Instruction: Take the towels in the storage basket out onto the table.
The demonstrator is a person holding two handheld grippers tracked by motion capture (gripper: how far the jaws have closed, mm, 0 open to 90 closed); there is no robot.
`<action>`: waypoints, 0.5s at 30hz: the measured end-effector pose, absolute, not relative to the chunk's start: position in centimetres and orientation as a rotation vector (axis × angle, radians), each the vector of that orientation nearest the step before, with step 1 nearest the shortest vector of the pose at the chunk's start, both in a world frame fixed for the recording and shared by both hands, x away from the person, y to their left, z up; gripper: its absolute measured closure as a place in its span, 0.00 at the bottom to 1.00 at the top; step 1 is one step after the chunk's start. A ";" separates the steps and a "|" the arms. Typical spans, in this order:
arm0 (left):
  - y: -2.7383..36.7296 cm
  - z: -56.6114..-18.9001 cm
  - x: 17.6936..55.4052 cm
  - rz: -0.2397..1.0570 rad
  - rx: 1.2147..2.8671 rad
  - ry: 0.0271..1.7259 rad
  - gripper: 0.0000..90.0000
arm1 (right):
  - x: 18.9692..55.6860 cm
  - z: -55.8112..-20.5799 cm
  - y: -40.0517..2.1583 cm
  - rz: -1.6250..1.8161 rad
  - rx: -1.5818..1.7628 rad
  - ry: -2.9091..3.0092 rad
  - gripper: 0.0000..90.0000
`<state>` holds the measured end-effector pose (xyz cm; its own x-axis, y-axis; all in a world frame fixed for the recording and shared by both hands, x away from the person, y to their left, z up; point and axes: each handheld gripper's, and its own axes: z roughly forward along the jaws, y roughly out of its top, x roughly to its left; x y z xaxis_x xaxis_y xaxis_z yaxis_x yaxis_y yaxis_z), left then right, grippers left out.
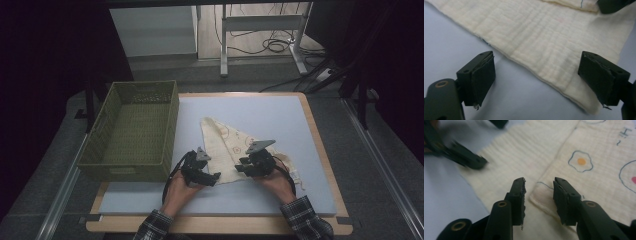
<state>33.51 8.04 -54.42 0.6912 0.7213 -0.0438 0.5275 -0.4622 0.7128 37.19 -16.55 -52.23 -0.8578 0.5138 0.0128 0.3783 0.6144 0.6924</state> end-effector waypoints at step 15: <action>8.0 -54.5 33.4 0.353 2.169 0.953 0.15 | 41.4 -48.0 -18.9 1.048 0.814 2.522 0.95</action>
